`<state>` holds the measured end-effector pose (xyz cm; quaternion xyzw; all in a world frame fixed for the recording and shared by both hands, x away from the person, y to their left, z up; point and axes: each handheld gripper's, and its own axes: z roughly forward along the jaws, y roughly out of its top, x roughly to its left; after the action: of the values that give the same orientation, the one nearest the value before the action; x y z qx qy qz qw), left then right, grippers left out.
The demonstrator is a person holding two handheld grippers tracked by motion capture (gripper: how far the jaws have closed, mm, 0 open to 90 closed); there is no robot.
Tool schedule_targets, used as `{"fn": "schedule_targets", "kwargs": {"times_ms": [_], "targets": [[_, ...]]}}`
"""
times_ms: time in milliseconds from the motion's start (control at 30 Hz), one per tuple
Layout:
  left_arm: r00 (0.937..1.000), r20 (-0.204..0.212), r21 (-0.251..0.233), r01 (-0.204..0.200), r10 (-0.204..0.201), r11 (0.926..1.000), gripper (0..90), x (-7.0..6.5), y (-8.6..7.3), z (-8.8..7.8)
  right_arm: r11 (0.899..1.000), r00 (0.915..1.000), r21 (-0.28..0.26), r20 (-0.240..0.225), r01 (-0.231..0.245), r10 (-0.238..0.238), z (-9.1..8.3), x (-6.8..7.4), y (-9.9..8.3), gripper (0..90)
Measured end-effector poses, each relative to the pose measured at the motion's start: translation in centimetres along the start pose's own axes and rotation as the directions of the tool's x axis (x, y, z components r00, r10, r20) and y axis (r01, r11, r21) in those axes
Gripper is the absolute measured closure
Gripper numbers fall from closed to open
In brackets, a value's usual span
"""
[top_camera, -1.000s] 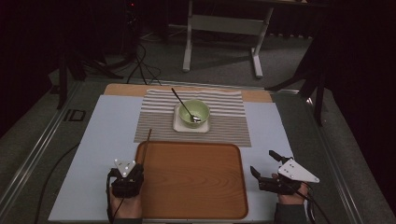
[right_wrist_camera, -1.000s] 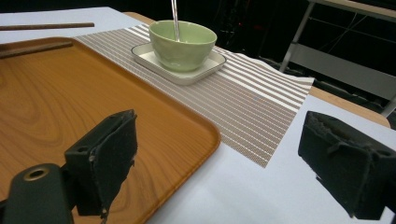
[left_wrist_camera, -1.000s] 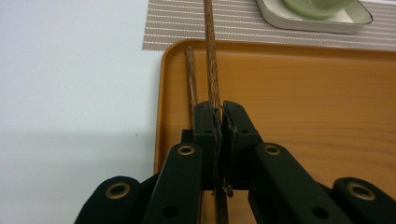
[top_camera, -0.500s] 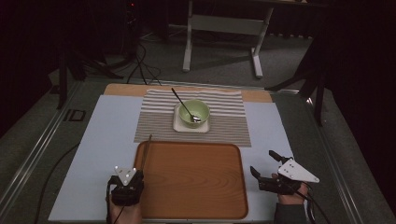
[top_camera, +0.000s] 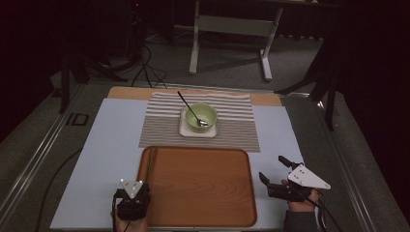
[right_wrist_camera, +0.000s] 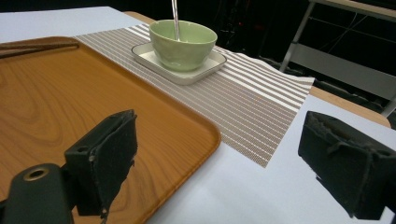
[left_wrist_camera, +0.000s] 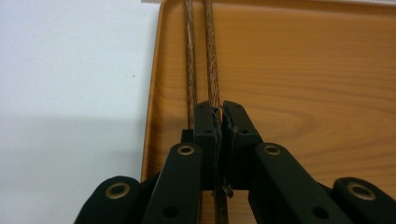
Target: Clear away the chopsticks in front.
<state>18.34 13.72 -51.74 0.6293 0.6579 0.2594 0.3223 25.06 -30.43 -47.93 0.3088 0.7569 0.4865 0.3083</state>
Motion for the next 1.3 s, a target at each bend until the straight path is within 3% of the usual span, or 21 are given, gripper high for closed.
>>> {"fn": "schedule_targets", "kwargs": {"times_ms": [200,467,700,1300], "targets": [[0.9998,-0.001,0.005,-0.019,0.019,0.9998,85.3,-0.3,0.2,0.1,1.000,1.0000,-0.002,0.002,0.000,0.000,0.0,0.0,0.0,11.3],[0.9998,-0.008,0.018,-0.016,0.016,0.9997,84.7,-0.4,-0.1,0.4,1.000,1.0000,-0.002,0.001,0.000,0.000,0.0,0.0,0.0,11.2],[0.9996,-0.005,0.015,-0.027,0.028,0.9995,75.4,-0.4,0.0,0.5,1.000,1.0000,-0.003,0.001,-0.001,0.001,-0.1,0.0,0.0,11.2],[0.9979,0.033,-0.027,-0.054,0.055,0.9982,66.2,-0.4,1.1,0.4,1.000,1.0000,-0.003,0.002,0.000,0.000,-0.1,0.0,0.0,11.2]]}}
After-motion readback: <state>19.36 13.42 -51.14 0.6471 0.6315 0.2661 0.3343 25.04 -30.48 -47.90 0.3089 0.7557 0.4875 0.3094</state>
